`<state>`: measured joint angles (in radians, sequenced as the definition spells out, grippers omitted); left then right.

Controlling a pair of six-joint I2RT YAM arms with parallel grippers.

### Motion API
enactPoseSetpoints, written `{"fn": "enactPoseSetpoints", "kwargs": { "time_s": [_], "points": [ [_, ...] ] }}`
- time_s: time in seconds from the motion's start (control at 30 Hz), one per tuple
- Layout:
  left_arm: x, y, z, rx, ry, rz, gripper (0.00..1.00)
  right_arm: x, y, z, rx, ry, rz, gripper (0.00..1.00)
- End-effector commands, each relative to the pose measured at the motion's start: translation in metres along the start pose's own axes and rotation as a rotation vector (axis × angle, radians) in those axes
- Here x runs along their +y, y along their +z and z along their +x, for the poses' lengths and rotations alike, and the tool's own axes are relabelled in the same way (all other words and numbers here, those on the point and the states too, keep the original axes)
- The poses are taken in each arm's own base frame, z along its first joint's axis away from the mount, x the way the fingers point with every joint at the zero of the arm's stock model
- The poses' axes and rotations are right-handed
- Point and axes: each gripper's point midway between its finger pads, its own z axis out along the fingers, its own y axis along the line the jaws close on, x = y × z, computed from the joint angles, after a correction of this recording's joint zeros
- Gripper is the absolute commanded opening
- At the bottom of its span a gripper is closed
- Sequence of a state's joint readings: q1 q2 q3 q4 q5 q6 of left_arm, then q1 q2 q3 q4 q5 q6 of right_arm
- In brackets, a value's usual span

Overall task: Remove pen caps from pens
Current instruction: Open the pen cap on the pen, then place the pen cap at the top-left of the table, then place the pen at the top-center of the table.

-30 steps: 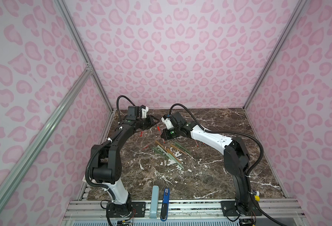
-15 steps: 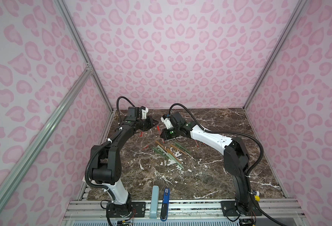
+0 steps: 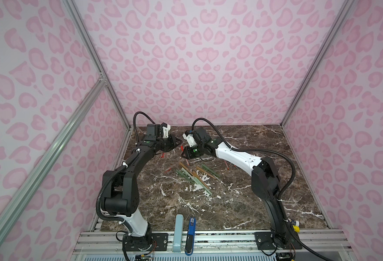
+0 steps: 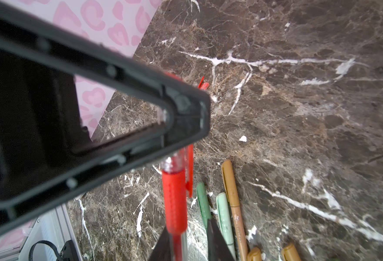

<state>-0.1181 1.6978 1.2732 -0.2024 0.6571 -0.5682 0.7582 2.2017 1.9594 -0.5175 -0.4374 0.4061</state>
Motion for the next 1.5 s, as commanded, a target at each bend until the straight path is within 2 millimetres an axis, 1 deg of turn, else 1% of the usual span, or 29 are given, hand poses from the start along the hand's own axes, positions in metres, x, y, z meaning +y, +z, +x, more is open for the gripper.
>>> {"fn": "enactPoseSetpoints", "kwargs": {
  "time_s": [0.0,0.07,0.17,0.3,0.4,0.5,0.57,0.63,0.7,0.8,0.83,0.87,0.9,1.03,1.1,1.17,1.2,1.3,1.4,1.47],
  "points": [
    [-0.009,-0.003,-0.005,-0.019,0.031,0.034,0.03,-0.004,0.005,-0.001,0.015,-0.012,0.009,0.16],
    [-0.010,-0.007,-0.008,-0.028,0.063,0.014,0.03,-0.005,0.005,0.003,0.028,-0.014,0.014,0.08],
    [-0.007,-0.015,-0.016,-0.051,0.101,-0.025,0.04,-0.010,0.004,0.012,0.030,-0.012,0.026,0.00],
    [0.000,-0.028,-0.027,-0.086,0.104,-0.057,0.04,-0.018,0.004,0.029,0.055,0.004,0.037,0.00],
    [0.004,-0.036,-0.032,-0.110,0.115,-0.077,0.03,-0.022,0.005,0.045,0.069,0.013,0.039,0.00],
    [0.009,-0.044,-0.038,-0.133,0.122,-0.101,0.04,-0.032,0.006,0.064,0.100,0.024,0.059,0.00],
    [0.011,-0.048,-0.042,-0.145,0.128,-0.114,0.04,-0.038,0.004,0.075,0.109,0.028,0.073,0.00],
    [0.015,-0.051,-0.043,-0.150,0.141,-0.140,0.04,-0.043,-0.001,0.081,0.109,0.032,0.094,0.00],
    [0.023,-0.049,-0.041,-0.144,0.149,-0.169,0.04,-0.047,-0.008,0.082,0.104,0.033,0.108,0.00],
    [0.041,-0.044,-0.040,-0.130,0.146,-0.236,0.03,-0.057,-0.021,0.078,0.085,0.042,0.139,0.00],
    [0.048,-0.042,-0.039,-0.121,0.143,-0.268,0.03,-0.063,-0.026,0.077,0.077,0.049,0.153,0.00],
    [0.061,-0.039,-0.035,-0.101,0.131,-0.311,0.03,-0.068,-0.031,0.076,0.072,0.054,0.164,0.00],
    [0.064,-0.037,-0.039,-0.097,0.140,-0.341,0.03,-0.074,-0.036,0.074,0.069,0.062,0.176,0.00],
    [0.094,-0.025,-0.034,-0.030,0.198,-0.502,0.03,-0.098,-0.057,0.068,0.058,0.080,0.244,0.00],
    [0.104,-0.019,-0.032,-0.004,0.229,-0.557,0.03,-0.111,-0.066,0.070,0.070,0.086,0.286,0.00],
    [0.111,-0.011,-0.029,0.030,0.242,-0.583,0.03,-0.127,-0.073,0.073,0.086,0.104,0.321,0.00],
    [0.114,-0.006,-0.026,0.049,0.241,-0.591,0.03,-0.138,-0.073,0.087,0.120,0.120,0.344,0.00],
    [0.125,0.007,-0.021,0.099,0.236,-0.614,0.05,-0.161,-0.081,0.094,0.148,0.141,0.401,0.00],
    [0.139,0.017,-0.016,0.140,0.229,-0.646,0.06,-0.177,-0.085,0.098,0.178,0.147,0.446,0.00],
    [0.146,0.020,-0.014,0.152,0.225,-0.667,0.07,-0.187,-0.083,0.106,0.211,0.156,0.469,0.00]
  ]
}}
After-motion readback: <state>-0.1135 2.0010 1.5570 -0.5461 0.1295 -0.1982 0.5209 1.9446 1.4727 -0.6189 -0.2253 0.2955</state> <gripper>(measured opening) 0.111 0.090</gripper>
